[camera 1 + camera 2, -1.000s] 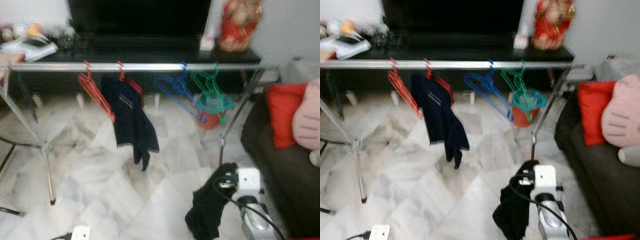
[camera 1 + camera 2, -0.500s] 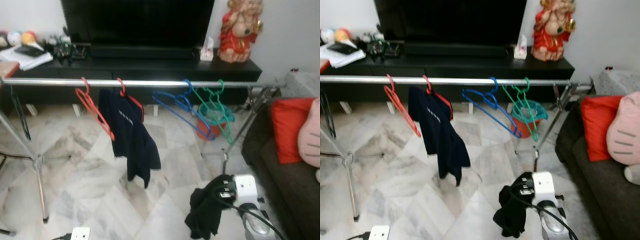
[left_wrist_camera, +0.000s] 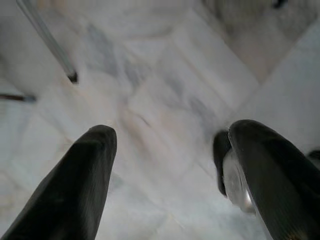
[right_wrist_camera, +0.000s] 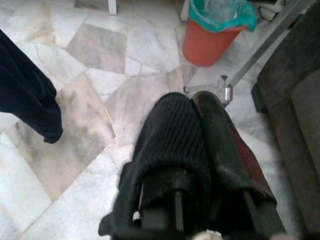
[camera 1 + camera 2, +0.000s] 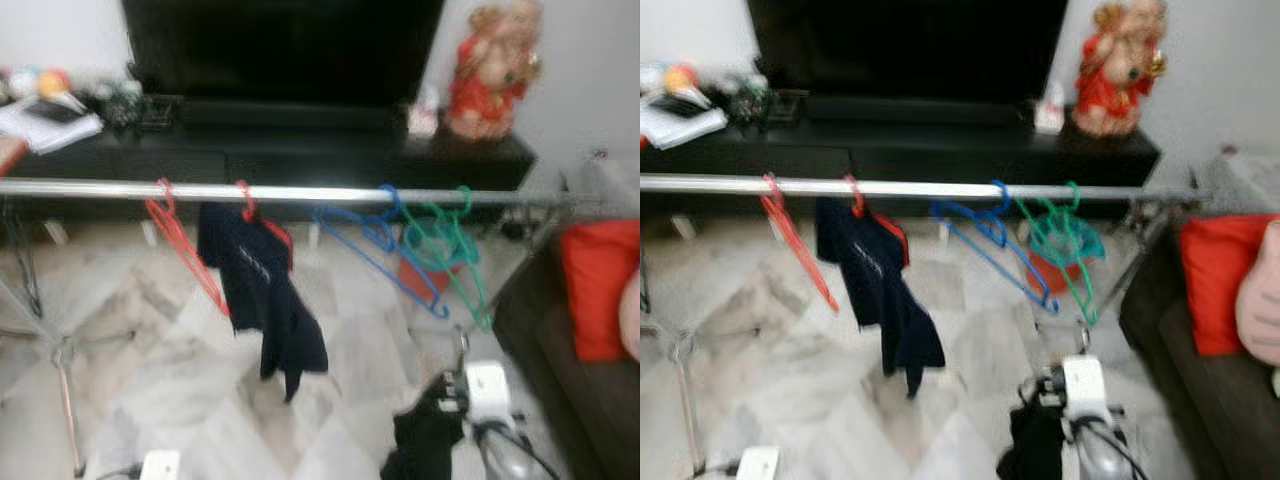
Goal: Hang hanger
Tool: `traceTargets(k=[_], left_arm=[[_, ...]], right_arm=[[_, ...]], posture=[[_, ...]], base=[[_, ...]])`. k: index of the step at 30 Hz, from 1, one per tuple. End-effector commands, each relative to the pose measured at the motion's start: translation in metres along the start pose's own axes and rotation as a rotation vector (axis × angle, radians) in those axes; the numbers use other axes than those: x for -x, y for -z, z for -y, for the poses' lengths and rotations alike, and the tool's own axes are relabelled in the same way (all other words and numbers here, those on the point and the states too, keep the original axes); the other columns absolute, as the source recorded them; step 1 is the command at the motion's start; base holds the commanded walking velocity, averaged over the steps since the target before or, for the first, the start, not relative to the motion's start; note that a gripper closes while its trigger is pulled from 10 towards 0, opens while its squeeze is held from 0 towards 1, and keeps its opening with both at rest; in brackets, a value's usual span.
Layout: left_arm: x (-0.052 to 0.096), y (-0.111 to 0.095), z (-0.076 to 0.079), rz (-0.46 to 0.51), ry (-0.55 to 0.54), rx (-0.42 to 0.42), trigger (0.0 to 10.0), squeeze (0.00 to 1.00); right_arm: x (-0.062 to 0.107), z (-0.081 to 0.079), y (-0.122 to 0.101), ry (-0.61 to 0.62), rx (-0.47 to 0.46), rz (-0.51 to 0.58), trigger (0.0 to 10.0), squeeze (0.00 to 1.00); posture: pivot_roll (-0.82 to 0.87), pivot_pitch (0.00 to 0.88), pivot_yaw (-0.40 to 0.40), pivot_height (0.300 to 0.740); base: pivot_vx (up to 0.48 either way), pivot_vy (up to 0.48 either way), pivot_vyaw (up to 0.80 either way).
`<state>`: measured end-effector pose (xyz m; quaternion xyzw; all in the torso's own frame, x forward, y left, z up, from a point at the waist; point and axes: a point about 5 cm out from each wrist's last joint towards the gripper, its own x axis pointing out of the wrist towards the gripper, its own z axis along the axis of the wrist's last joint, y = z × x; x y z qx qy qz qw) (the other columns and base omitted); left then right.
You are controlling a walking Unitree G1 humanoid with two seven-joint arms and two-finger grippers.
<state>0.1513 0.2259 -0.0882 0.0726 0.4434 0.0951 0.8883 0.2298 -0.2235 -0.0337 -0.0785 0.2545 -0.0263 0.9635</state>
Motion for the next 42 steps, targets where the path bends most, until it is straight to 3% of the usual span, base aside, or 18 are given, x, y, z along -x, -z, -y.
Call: traceTargets(k=[1,14,24,32,40,42], left_arm=[[0.0,0.0,0.007,0.0,0.015,0.007,10.0,0.0],[0.0,0.0,0.006,0.005,0.018,0.007,10.0,0.0],[0.0,0.0,0.006,0.007,0.021,0.008,10.0,0.0],[0.0,-0.001,0.006,0.009,0.015,0.003,10.0,0.0],[0.0,-0.008,0.006,0.08,0.02,0.01,10.0,0.0],[0.001,-0.01,0.005,0.099,0.013,-0.021,10.0,0.0]], right_arm=[[0.001,0.009,0.004,0.031,-0.002,-0.027,10.0,0.0],[0.005,0.005,0.021,0.045,-0.003,-0.13,10.0,0.0],[0.008,0.002,0.031,0.054,0.004,-0.181,10.0,0.0],[0.007,0.004,0.029,0.063,0.002,-0.182,10.0,0.0],[0.003,0.007,0.02,0.059,-0.062,-0.123,10.0,0.0],[0.002,0.007,0.016,0.056,-0.08,-0.103,10.0,0.0]], posture=[[-0.07,0.0,-0.048,0.74],[-0.07,0.0,-0.046,0.74],[-0.07,0.0,-0.045,0.74],[-0.06,0.0,-0.046,0.74],[-0.05,0.0,-0.049,0.74],[-0.05,0.0,-0.049,0.74]], base=[[0.319,0.0,0.0],[0.267,0.0,0.0],[0.0,0.0,0.68],[0.0,0.0,0.71],[0.0,0.0,0.0],[0.0,0.0,0.0]])
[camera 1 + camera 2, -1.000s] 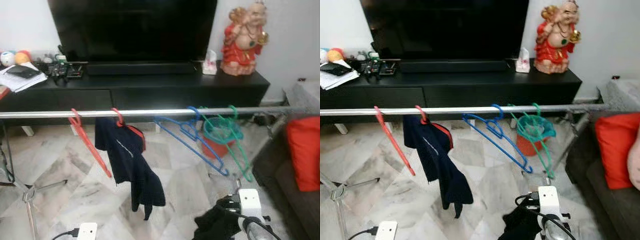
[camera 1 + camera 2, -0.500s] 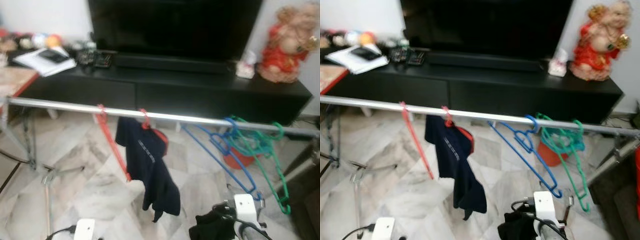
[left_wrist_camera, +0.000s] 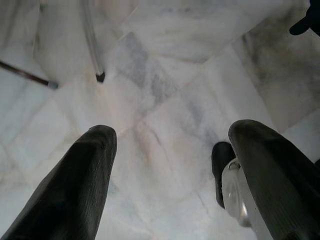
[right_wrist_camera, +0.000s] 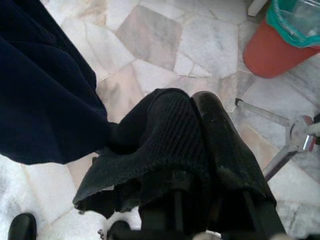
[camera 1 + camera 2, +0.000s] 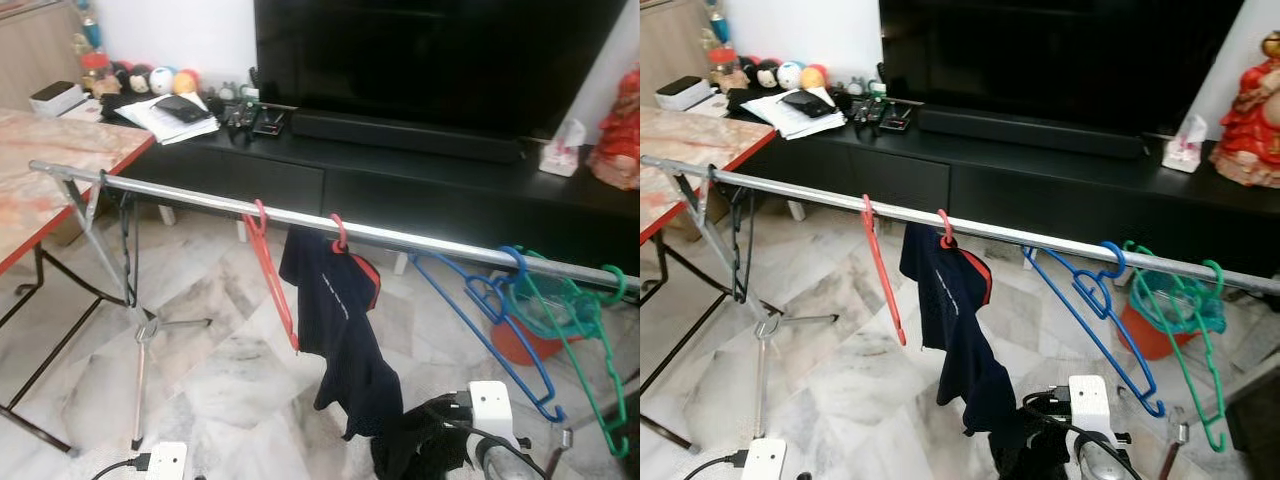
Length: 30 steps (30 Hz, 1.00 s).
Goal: Hang hanger
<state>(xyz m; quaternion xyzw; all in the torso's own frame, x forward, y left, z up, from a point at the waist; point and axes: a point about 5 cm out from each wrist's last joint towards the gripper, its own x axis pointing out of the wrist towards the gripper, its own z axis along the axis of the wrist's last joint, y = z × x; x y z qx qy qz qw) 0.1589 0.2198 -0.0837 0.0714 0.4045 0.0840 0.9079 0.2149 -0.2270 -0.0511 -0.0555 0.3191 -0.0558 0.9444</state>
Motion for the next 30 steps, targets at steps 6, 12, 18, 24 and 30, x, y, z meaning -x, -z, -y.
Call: traceTargets(k=[6,12,18,24,30], left_arm=[[-0.013,-0.115,-0.01,0.455,-0.119,-0.136,10.0,0.0],[-0.004,-0.18,-0.017,0.708,-0.082,0.011,10.0,0.0],[0.01,-0.196,-0.003,0.858,-0.062,-0.032,10.0,0.0],[0.03,-0.183,0.004,0.934,-0.015,-0.045,10.0,0.0],[0.034,-0.168,0.009,0.909,-0.013,-0.05,10.0,0.0]], right_arm=[[-0.003,0.006,-0.01,0.01,-0.029,0.037,10.0,0.0],[-0.004,0.005,-0.017,0.004,-0.041,0.071,10.0,0.0],[-0.005,0.004,-0.02,-0.007,-0.039,0.087,10.0,0.0],[-0.003,0.006,-0.016,-0.008,-0.043,0.089,10.0,0.0],[-0.003,0.01,-0.018,-0.016,-0.031,0.096,10.0,0.0]], posture=[[-0.01,0.0,-0.066,0.74],[-0.02,0.0,-0.063,0.74],[-0.04,0.0,-0.05,0.74],[-0.04,0.0,-0.067,0.74],[-0.04,0.0,-0.084,0.74]], base=[[0.0,0.0,0.0],[0.0,0.0,0.0],[0.0,0.0,0.0],[0.0,0.0,0.0],[0.0,0.0,0.0]])
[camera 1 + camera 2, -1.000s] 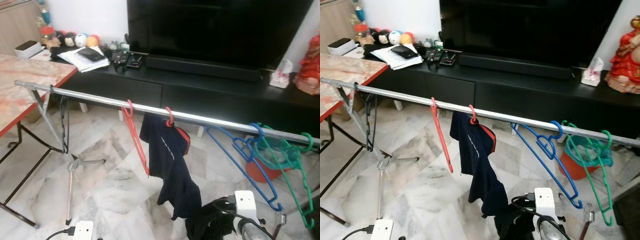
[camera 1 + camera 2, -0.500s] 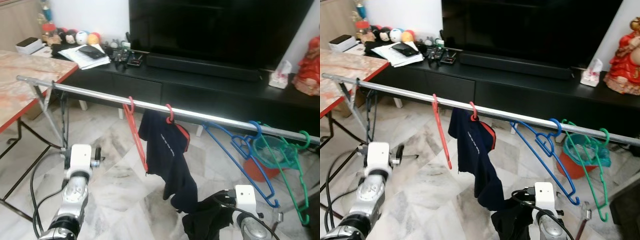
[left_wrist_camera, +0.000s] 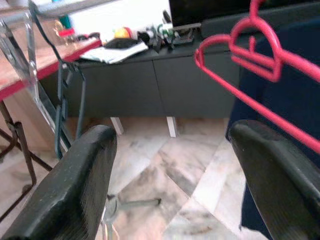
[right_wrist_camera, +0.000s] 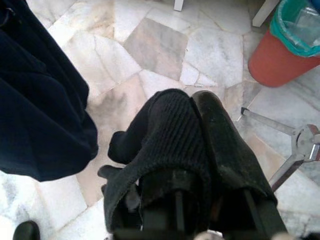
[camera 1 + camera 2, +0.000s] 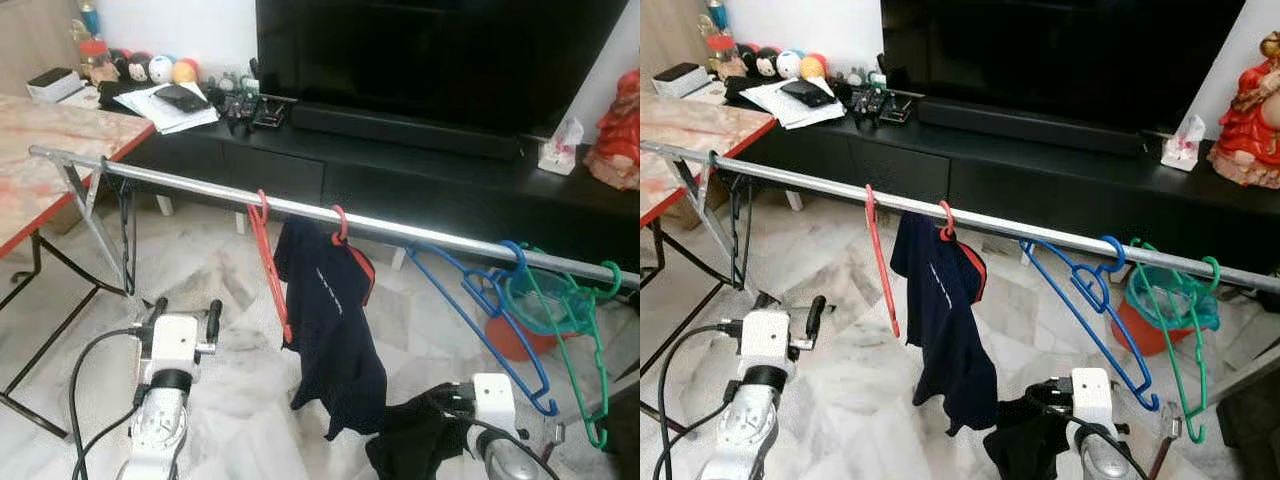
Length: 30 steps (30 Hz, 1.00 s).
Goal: Hang hanger
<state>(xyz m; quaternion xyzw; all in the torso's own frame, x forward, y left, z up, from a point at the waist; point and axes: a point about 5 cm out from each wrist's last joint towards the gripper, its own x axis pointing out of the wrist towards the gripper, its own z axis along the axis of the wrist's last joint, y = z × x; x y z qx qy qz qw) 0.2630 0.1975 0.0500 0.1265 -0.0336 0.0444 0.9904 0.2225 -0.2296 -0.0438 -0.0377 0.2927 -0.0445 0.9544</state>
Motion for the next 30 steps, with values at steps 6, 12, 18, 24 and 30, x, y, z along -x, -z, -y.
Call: traceTargets(k=[6,12,18,24,30], left_arm=[[-0.005,-0.009,0.007,-0.013,-0.004,0.042,10.0,0.0],[-0.013,-0.017,0.008,0.002,0.007,0.039,10.0,0.0],[-0.017,-0.022,0.005,0.007,-0.011,0.04,10.0,0.0],[-0.02,-0.024,0.007,0.002,-0.01,0.051,10.0,0.0],[-0.022,-0.026,0.009,-0.001,0.012,0.076,10.0,0.0]], right_arm=[[-0.002,0.005,-0.012,0.0,0.012,0.055,10.0,0.0],[-0.002,-0.003,-0.008,-0.011,0.013,0.046,10.0,0.0],[-0.002,-0.002,-0.009,-0.027,0.046,0.043,10.0,0.0],[-0.002,0.003,-0.009,-0.026,0.03,0.049,10.0,0.0],[-0.002,-0.001,-0.007,-0.035,0.011,0.036,10.0,0.0]], posture=[[-0.04,0.0,-0.071,0.74],[-0.04,0.0,-0.069,0.74],[-0.05,0.0,-0.07,0.74],[-0.04,0.0,-0.071,0.74],[-0.01,0.0,-0.085,0.74]], base=[[0.0,-0.089,0.0],[0.0,-0.299,0.0],[0.0,-0.327,0.27],[0.0,-0.371,0.38],[0.0,0.0,0.0]])
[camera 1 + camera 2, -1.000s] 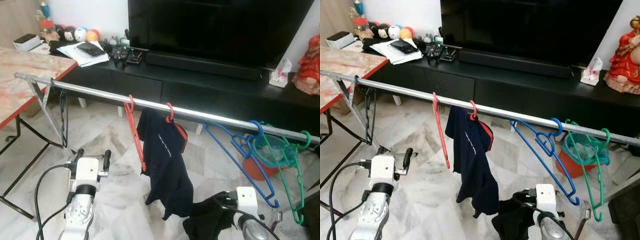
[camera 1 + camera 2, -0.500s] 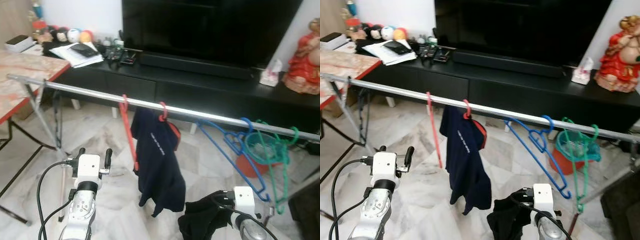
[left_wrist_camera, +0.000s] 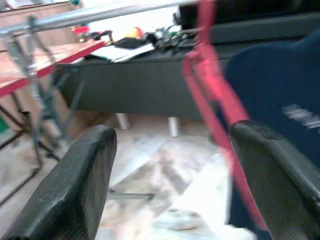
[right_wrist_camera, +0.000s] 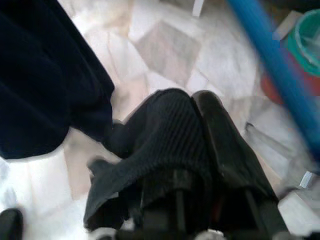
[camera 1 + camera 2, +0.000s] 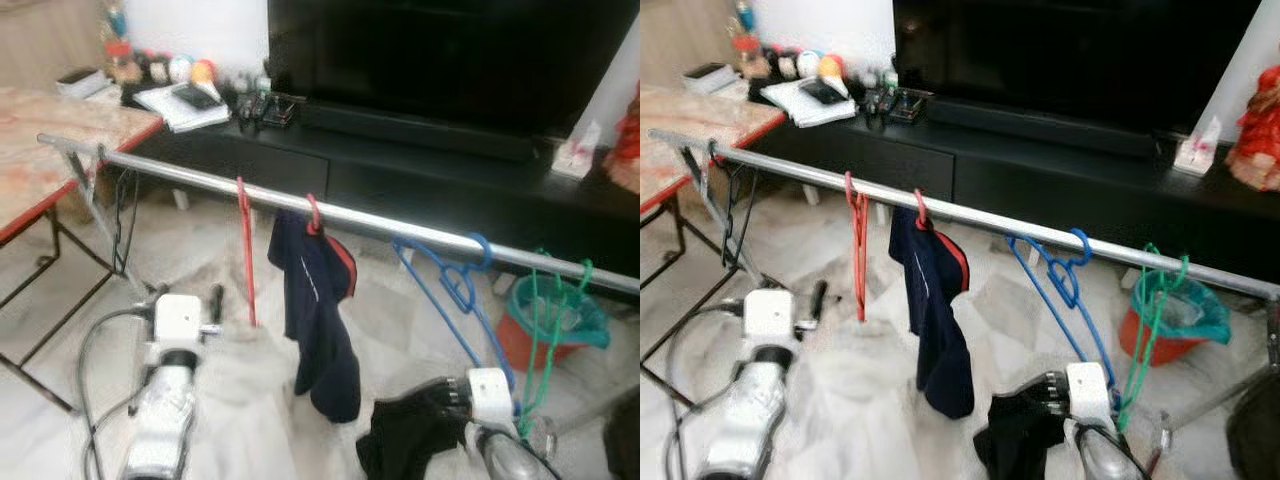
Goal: Hang hanger
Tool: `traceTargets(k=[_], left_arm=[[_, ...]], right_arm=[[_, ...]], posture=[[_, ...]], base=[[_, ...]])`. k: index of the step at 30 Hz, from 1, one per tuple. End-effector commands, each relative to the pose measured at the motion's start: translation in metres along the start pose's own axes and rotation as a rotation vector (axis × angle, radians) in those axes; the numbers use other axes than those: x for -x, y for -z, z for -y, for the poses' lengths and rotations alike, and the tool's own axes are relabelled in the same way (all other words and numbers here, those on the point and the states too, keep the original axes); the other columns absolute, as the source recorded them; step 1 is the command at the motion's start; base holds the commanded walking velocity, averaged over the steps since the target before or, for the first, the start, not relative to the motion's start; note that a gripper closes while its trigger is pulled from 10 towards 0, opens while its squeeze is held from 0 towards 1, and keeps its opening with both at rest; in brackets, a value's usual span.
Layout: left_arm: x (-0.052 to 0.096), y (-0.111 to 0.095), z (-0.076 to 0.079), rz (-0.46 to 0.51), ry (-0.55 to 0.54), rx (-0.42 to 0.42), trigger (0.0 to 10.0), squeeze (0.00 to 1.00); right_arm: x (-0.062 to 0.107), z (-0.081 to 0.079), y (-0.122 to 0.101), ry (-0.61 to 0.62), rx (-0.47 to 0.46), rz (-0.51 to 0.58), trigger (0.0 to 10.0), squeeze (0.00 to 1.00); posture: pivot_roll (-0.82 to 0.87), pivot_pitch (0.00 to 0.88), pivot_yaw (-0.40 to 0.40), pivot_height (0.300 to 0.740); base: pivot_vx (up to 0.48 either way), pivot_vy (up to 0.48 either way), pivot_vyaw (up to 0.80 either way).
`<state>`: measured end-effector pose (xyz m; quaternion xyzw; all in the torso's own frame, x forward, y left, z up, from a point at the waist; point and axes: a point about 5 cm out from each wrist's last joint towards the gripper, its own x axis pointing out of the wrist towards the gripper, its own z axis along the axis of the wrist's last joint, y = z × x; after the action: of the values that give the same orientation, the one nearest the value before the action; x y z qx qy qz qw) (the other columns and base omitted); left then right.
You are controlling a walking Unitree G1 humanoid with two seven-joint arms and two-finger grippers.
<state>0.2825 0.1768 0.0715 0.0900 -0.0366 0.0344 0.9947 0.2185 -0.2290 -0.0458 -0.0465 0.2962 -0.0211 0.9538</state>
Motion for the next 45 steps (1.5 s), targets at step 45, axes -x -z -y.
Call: traceTargets(k=[45], left_arm=[[-0.0105,-0.0106,-0.0049,-0.007,0.024,0.025,10.0,0.0]], right_arm=[[-0.0043,-0.004,-0.006,-0.051,0.003,-0.016,10.0,0.0]], posture=[[-0.02,0.0,-0.074,0.74]], base=[[0.047,0.0,0.0]])
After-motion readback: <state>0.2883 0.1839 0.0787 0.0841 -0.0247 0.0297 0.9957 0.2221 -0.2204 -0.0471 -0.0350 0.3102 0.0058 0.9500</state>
